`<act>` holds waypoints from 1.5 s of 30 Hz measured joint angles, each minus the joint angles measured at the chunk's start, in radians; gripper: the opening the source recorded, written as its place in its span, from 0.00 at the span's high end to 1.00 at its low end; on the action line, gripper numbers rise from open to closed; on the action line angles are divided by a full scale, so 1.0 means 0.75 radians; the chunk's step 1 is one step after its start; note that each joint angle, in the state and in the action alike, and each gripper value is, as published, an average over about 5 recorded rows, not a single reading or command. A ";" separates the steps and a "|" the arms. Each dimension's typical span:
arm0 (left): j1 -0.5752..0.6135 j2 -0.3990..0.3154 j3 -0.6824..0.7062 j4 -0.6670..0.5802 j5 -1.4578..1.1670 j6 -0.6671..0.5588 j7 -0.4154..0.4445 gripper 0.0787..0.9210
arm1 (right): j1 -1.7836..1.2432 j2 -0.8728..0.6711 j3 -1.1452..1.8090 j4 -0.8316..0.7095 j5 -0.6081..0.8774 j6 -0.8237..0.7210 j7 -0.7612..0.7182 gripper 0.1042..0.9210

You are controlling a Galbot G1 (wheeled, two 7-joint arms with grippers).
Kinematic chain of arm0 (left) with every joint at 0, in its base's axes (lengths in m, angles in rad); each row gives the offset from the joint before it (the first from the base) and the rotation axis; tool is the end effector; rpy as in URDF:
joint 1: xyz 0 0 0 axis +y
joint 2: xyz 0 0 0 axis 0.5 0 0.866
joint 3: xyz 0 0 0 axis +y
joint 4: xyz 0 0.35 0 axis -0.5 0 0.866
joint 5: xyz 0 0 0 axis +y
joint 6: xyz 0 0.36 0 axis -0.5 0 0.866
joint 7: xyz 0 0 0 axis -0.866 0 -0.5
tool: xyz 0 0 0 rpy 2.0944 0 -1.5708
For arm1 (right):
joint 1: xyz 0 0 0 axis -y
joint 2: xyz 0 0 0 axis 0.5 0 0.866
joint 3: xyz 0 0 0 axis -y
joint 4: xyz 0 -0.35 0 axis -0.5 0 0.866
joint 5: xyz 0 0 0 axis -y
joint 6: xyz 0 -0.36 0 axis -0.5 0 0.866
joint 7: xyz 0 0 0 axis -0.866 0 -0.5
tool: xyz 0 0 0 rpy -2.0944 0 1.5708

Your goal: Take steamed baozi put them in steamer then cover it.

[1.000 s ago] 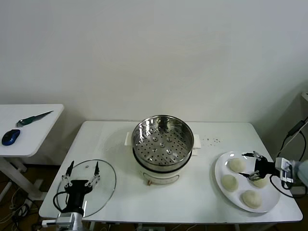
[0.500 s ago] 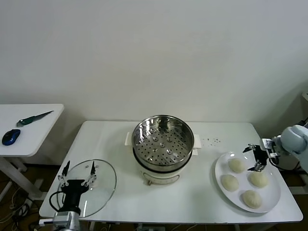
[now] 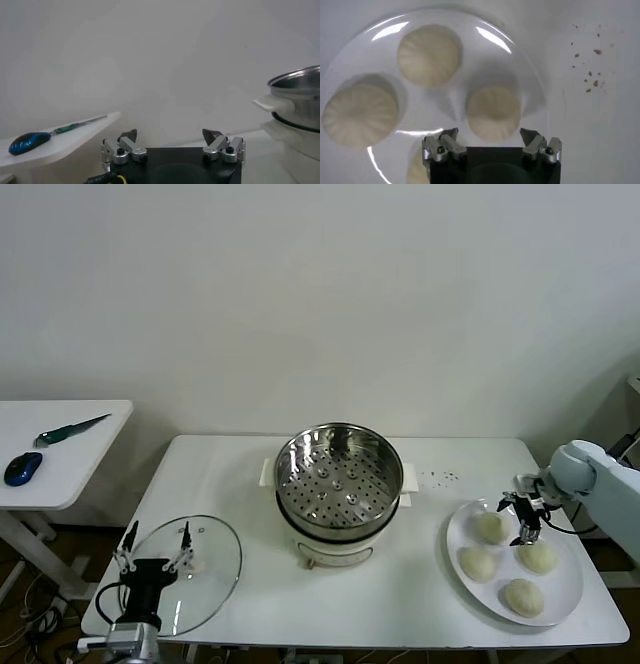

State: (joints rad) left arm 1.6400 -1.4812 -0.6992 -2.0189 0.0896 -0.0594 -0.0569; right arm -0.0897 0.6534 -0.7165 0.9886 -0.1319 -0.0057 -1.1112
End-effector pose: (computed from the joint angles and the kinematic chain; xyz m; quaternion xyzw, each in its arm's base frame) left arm 0.1598 0.0738 -0.3346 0.0751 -0.9881 -0.1292 0.0373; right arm 0.5132 -0.2622 -0.2418 0.4902 -0.5455 0.5117 0.4475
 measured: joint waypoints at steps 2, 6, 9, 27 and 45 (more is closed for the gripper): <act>-0.001 0.000 -0.001 0.004 0.003 0.000 0.000 0.12 | 0.006 0.017 -0.011 -0.012 0.001 -0.001 -0.003 0.12; -0.004 0.001 -0.003 0.010 0.006 0.000 0.000 0.12 | 0.015 0.040 -0.027 -0.031 -0.002 -0.001 -0.009 0.12; -0.005 0.001 -0.006 0.012 0.007 -0.001 0.001 0.12 | 0.024 0.047 -0.038 -0.039 -0.004 0.000 -0.015 0.12; -0.001 0.003 -0.015 0.022 0.006 -0.006 0.001 0.12 | 0.057 0.043 -0.065 -0.037 -0.001 0.025 -0.024 0.26; 0.011 0.011 -0.014 0.009 -0.005 -0.007 0.002 0.12 | 0.728 0.122 -0.576 0.125 0.191 0.280 -0.063 0.27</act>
State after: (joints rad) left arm 1.6481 -1.4727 -0.7098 -2.0124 0.0858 -0.0648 -0.0553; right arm 0.4563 0.7451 -1.1484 1.0826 0.0115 0.2040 -1.1582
